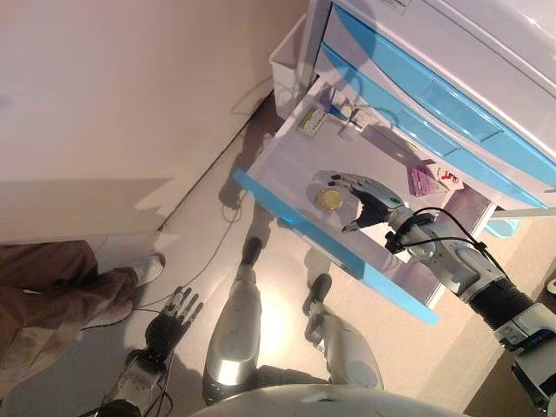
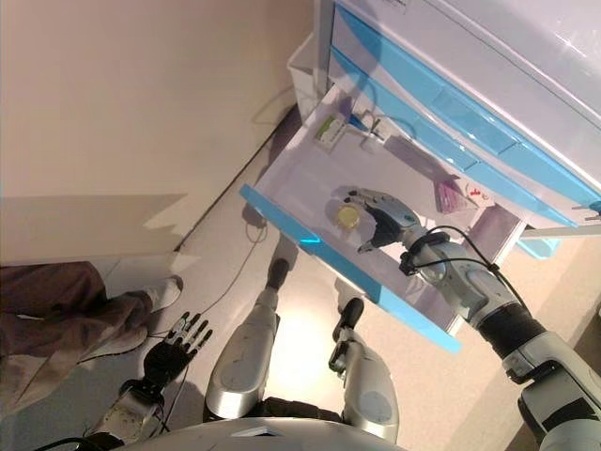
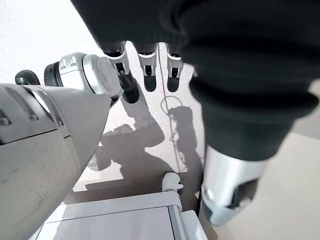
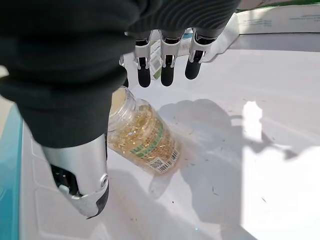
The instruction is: Open the drawer and pick up the medicine
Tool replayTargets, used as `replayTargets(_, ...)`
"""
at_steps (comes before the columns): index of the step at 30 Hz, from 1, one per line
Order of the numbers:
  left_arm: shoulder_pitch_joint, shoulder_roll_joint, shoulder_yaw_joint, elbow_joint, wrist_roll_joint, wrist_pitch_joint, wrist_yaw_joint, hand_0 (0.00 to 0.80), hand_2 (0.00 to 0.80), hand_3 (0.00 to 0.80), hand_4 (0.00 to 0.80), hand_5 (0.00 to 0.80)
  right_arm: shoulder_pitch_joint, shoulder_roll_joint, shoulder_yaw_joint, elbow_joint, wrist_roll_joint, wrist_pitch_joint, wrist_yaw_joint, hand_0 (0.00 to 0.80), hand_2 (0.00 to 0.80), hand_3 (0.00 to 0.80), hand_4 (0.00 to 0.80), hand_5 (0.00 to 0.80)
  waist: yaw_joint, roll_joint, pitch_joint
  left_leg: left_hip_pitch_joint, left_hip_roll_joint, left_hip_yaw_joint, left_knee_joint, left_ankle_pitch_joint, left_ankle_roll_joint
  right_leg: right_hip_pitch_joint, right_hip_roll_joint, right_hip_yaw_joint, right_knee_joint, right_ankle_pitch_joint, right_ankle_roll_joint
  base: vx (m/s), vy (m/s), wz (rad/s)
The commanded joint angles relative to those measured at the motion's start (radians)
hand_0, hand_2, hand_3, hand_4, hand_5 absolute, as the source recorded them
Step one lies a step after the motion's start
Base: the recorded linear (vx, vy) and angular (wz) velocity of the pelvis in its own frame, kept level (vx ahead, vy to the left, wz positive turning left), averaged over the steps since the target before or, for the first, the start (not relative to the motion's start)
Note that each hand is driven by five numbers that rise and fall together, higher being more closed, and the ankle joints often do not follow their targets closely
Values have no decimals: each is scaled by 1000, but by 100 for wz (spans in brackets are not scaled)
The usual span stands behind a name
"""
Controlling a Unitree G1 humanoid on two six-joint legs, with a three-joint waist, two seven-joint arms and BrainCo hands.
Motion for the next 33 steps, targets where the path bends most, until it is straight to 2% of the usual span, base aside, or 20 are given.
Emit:
replayTargets(1, 28, -8, -44, 1, -17, -18, -19, 0, 0, 0, 0, 0, -40, 0, 57, -43, 5, -41, -24, 0, 0, 0, 0, 0, -6, -7, -45, -40, -54, 30, 57, -91, 38, -71, -13, 8, 58, 24, 11, 0, 0, 0)
replayTargets(18, 23, -12, -51, 5, -19, -16, -17, 0, 0, 0, 0, 0, -71, 38, 87, 4, -10, -12, -30, 0, 0, 0, 0, 0, 6, -4, -45, -36, -55, 22, 53, -91, 37, -68, -16, 0, 57, 25, 14, 0, 0, 0)
replayTargets(27, 22, -7, -52, 9, -6, -10, -24, 0, 0, 0, 0, 0, -94, 80, 112, 103, -44, 37, -64, 0, 0, 0, 0, 0, 22, 0, -40, -43, -59, 9, 61, -92, 37, -65, -18, -10, 58, 24, 12, 8, -7, 3)
replayTargets(33, 18, -3, -51, 13, 1, -8, -25, 0, 0, 0, 0, 0, -97, 107, 115, 155, -38, 42, -76, 0, 0, 0, 0, 0, 30, 1, -35, -48, -64, -1, 68, -94, 39, -64, -19, -15, 60, 23, 11, 12, -10, 5)
